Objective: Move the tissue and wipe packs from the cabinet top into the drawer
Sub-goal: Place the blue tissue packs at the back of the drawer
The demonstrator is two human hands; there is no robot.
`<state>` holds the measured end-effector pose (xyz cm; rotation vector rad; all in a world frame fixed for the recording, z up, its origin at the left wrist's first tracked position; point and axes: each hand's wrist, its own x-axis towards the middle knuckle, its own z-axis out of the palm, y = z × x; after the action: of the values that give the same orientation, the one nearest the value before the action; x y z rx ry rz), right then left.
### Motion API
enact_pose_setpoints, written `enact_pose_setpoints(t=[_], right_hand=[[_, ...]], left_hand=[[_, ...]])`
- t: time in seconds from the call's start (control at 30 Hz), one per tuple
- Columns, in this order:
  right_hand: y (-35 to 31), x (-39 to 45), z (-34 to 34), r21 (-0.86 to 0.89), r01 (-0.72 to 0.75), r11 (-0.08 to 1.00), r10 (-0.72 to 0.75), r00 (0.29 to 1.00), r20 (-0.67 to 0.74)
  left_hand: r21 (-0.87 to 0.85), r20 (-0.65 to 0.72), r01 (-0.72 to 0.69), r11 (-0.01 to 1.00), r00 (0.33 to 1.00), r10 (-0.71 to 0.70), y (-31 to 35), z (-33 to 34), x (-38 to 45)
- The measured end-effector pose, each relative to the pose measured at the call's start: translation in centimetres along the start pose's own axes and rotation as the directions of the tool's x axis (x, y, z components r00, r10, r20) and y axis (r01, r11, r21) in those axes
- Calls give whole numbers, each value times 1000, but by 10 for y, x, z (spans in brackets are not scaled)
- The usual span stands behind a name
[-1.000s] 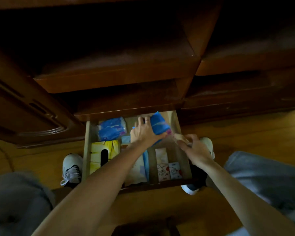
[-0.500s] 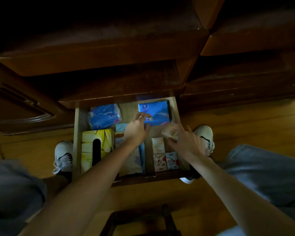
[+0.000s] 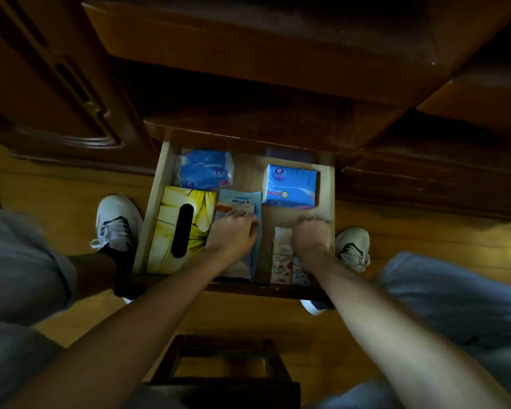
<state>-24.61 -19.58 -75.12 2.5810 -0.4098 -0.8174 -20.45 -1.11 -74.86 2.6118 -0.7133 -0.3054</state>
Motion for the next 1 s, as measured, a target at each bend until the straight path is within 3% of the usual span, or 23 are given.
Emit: enact_pose_setpoints(t=[0.17,0.37,0.6,0.67,0.7,0.77,0.83,0.9,1.0], right_hand=[[4,14,-7,-30,86,996,-89,991,-102],[8,19,1,-164,285,945,-271,957,99],[14,27,-1,-99,308,946,-303,951,65],[18,28,-1,61,250,966,-246,967,-63],[20,28,-2,223,207,953,-186,977,-108],[21,27,-8,628,93,773,-74,996,-57],[18,25,-14,793,38,608,-93,995,23],[14,21,-12,687,151,710,-210,978,2],[9,12,6,322,348,880,-362,932,-17]], left_hand=[[0,38,-13,1000,999,13,-27,-4,-11],[-53,20,2,999,1000,-1,-33,-4,-15],[-52,37,-16,999,999,18,-29,-3,-12],[-43,51,-27,999,998,30,-27,0,-14],[-42,56,-35,999,998,37,-26,1,-15],[-52,58,-49,997,997,52,-24,2,-16],[-67,83,-48,997,995,54,-21,1,-16],[-65,141,-72,995,987,80,-16,2,-13],[-85,229,-131,988,962,148,-5,4,-10]])
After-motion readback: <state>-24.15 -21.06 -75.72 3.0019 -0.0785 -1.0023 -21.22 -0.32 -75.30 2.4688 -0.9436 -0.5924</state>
